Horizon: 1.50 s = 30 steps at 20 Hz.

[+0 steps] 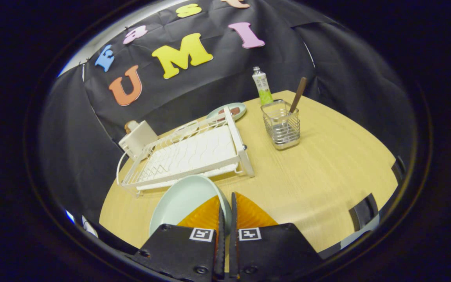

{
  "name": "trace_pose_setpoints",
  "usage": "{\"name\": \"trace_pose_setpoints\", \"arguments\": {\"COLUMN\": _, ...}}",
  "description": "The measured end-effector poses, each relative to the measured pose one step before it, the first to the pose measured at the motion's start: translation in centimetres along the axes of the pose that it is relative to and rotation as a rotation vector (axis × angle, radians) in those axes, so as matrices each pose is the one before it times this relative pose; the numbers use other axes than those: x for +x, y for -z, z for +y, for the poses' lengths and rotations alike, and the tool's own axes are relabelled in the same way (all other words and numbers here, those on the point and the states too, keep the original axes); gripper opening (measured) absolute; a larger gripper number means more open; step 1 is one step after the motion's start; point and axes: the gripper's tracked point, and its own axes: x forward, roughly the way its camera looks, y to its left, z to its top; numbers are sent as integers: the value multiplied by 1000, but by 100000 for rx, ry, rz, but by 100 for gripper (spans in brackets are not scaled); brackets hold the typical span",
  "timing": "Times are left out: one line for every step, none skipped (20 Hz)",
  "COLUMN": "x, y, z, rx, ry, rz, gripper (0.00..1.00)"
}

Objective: Take the plate from the dish rack, then take the spoon from the basket and place it into the plate.

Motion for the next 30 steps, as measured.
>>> {"name": "trace_pose_setpoints", "arguments": {"x": 717, "y": 214, "z": -219, "rx": -745, "ry": 1089, "rz": 520, "gripper": 10}}
{"name": "trace_pose_setpoints", "arguments": {"x": 478, "y": -31, "z": -49, "rx": -1323, "ry": 347, "rz": 176, "gripper": 10}}
{"name": "trace_pose_setpoints", "arguments": {"x": 279, "y": -22, "z": 217, "rx": -291, "ry": -1310, "rz": -308, "gripper": 13}}
{"name": "trace_pose_setpoints", "arguments": {"x": 438, "y": -96, "z": 38, "rx": -362, "ry": -511, "rz": 66, "gripper": 16}}
{"name": "trace_pose_setpoints", "arguments": {"x": 131, "y": -80, "z": -125, "rx": -74, "ry": -242, "rz": -549, "gripper": 16}}
{"name": "trace_pose_setpoints", "arguments": {"x": 120, "y": -254, "z": -241, "rx": -280, "ry": 411, "rz": -831, "gripper": 17}}
{"name": "trace_pose_setpoints", "arguments": {"x": -8, "y": -376, "z": -89, "rx": -506, "ry": -61, "rz": -1581, "gripper": 25}}
{"name": "trace_pose_setpoints", "arguments": {"x": -224, "y": -471, "z": -138, "rx": -1062, "ry": 58, "rz": -2016, "gripper": 29}}
{"name": "trace_pose_setpoints", "arguments": {"x": -309, "y": -388, "z": -50, "rx": -1836, "ry": 297, "rz": -2751, "gripper": 38}}
{"name": "trace_pose_setpoints", "arguments": {"x": -437, "y": -713, "z": -163, "rx": -2419, "ry": 682, "rz": -3376, "gripper": 47}}
{"name": "trace_pose_setpoints", "arguments": {"x": -576, "y": -627, "z": -348, "rx": -2565, "ry": 1130, "rz": -3927, "gripper": 56}}
{"name": "trace_pose_setpoints", "arguments": {"x": -543, "y": -749, "z": -364, "rx": -2550, "ry": 1314, "rz": -4072, "gripper": 65}}
{"name": "trace_pose_setpoints", "arguments": {"x": -565, "y": -705, "z": -353, "rx": -2375, "ry": 1469, "rz": -3617, "gripper": 75}}
{"name": "trace_pose_setpoints", "arguments": {"x": -132, "y": -653, "z": -368, "rx": -2078, "ry": 1053, "rz": -3120, "gripper": 84}}
{"name": "trace_pose_setpoints", "arguments": {"x": -480, "y": -618, "z": -357, "rx": -1726, "ry": 535, "rz": -2997, "gripper": 88}}
{"name": "trace_pose_setpoints", "arguments": {"x": -458, "y": -606, "z": -353, "rx": -1244, "ry": 697, "rz": -2688, "gripper": 92}}
{"name": "trace_pose_setpoints", "arguments": {"x": -405, "y": -593, "z": -589, "rx": -1132, "ry": 432, "rz": -2436, "gripper": 95}}
{"name": "trace_pose_setpoints", "arguments": {"x": -173, "y": -588, "z": -584, "rx": -1034, "ry": 548, "rz": -2410, "gripper": 97}}
{"name": "trace_pose_setpoints", "arguments": {"x": 100, "y": -379, "z": -625, "rx": -2014, "ry": 481, "rz": -1938, "gripper": 99}}
{"name": "trace_pose_setpoints", "arguments": {"x": 276, "y": -314, "z": -937, "rx": -2663, "ry": 1495, "rz": -1368, "gripper": 99}}
{"name": "trace_pose_setpoints", "arguments": {"x": 371, "y": -380, "z": -1166, "rx": -1776, "ry": 1567, "rz": -1766, "gripper": 100}}
{"name": "trace_pose_setpoints", "arguments": {"x": 274, "y": -405, "z": -1192, "rx": -1170, "ry": 1684, "rz": -1522, "gripper": 100}}
{"name": "trace_pose_setpoints", "arguments": {"x": 517, "y": -384, "z": -947, "rx": -812, "ry": 945, "rz": -1520, "gripper": 100}}
{"name": "trace_pose_setpoints", "arguments": {"x": 681, "y": -463, "z": -948, "rx": -480, "ry": 779, "rz": -1438, "gripper": 100}}
{"name": "trace_pose_setpoints", "arguments": {"x": 868, "y": -580, "z": -991, "rx": -618, "ry": 1013, "rz": -1701, "gripper": 100}}
{"name": "trace_pose_setpoints", "arguments": {"x": 895, "y": -563, "z": -830, "rx": -647, "ry": 438, "rz": -1168, "gripper": 100}}
{"name": "trace_pose_setpoints", "arguments": {"x": 910, "y": -450, "z": -711, "rx": -243, "ry": 147, "rz": -1164, "gripper": 100}}
{"name": "trace_pose_setpoints", "arguments": {"x": 883, "y": -383, "z": -686, "rx": 552, "ry": 76, "rz": -219, "gripper": 100}}
{"name": "trace_pose_setpoints", "arguments": {"x": 1203, "y": -222, "z": -559, "rx": 1355, "ry": -218, "rz": 403, "gripper": 100}}
{"name": "trace_pose_setpoints", "arguments": {"x": 1074, "y": -307, "z": -547, "rx": 2026, "ry": -235, "rz": 357, "gripper": 100}}
